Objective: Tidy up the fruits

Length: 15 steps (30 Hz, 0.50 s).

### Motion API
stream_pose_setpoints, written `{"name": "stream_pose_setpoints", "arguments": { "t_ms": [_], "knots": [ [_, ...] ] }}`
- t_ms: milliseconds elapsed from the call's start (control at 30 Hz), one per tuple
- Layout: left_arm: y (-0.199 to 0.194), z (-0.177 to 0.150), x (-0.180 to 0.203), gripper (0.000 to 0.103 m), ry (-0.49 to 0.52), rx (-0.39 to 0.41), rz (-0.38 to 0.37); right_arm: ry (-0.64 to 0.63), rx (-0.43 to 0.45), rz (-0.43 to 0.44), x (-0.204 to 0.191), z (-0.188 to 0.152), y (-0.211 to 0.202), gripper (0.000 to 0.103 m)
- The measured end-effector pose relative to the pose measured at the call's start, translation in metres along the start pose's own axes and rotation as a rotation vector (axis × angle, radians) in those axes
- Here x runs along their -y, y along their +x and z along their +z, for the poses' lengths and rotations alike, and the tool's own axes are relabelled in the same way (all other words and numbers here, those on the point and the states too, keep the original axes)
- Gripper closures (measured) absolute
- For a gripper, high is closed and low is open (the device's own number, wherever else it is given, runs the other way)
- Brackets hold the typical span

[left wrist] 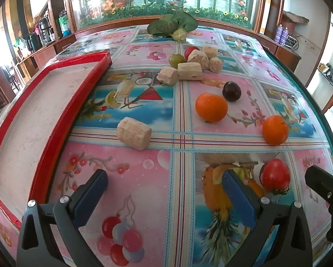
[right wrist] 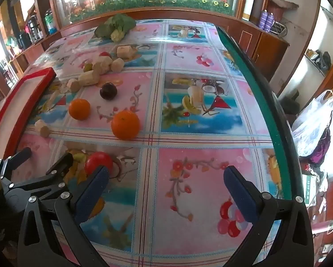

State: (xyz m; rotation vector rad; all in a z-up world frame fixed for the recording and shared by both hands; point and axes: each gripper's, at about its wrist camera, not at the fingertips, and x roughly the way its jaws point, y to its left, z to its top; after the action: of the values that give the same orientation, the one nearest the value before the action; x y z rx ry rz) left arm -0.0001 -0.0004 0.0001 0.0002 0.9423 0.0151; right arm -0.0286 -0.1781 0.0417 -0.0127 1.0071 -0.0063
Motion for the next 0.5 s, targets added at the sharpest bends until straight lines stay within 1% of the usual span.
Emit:
{"name": "stream_pose_setpoints", "arguments": {
  "t_ms": [100,133,167,233,267,400,433,500],
  "knots": [
    [0.0,0.0,0.0,0.0,0.0,-0.001,-0.003,0.023,-0.012,0.01,-0.002,-0.001,0.0,0.0],
    [-0.001,0.0,0.001,0.0,0.004,-0.004,-0.005,0.027,-0.013,0.004,0.0,0.0,-0.004,0.0],
    [-0.001,0.0,0.001,0.0,0.008,-0.01,-0.007,0.015,0.007,-0.021,-0.005,-0.003,-0.007,0.0],
    [-0.001,0.0,-0.001,0.0,0.018,-0.033,-0.013,0.016,-0.022,-0.03,-0.01,0.001,-0.007,0.0],
    [-0.002,0.0,-0.001,0.0,0.025,-0.043,-0.01,0.025,-0.029,-0.014,-0.003,0.003,-0.006,0.0],
    [-0.016,0.003,-0.006,0.0,0.056,-0.042,0.003,0.028,0.0,-0.024,-0.011,0.003,-0.019,0.0],
    [-0.022,0.005,-0.009,0.0,0.054,-0.043,-0.003,0.03,-0.011,-0.025,-0.011,0.004,-0.019,0.0],
    [-0.032,0.012,-0.022,0.0,0.04,-0.041,-0.005,0.02,-0.082,0.002,-0.014,0.006,-0.014,0.0]
  ]
}}
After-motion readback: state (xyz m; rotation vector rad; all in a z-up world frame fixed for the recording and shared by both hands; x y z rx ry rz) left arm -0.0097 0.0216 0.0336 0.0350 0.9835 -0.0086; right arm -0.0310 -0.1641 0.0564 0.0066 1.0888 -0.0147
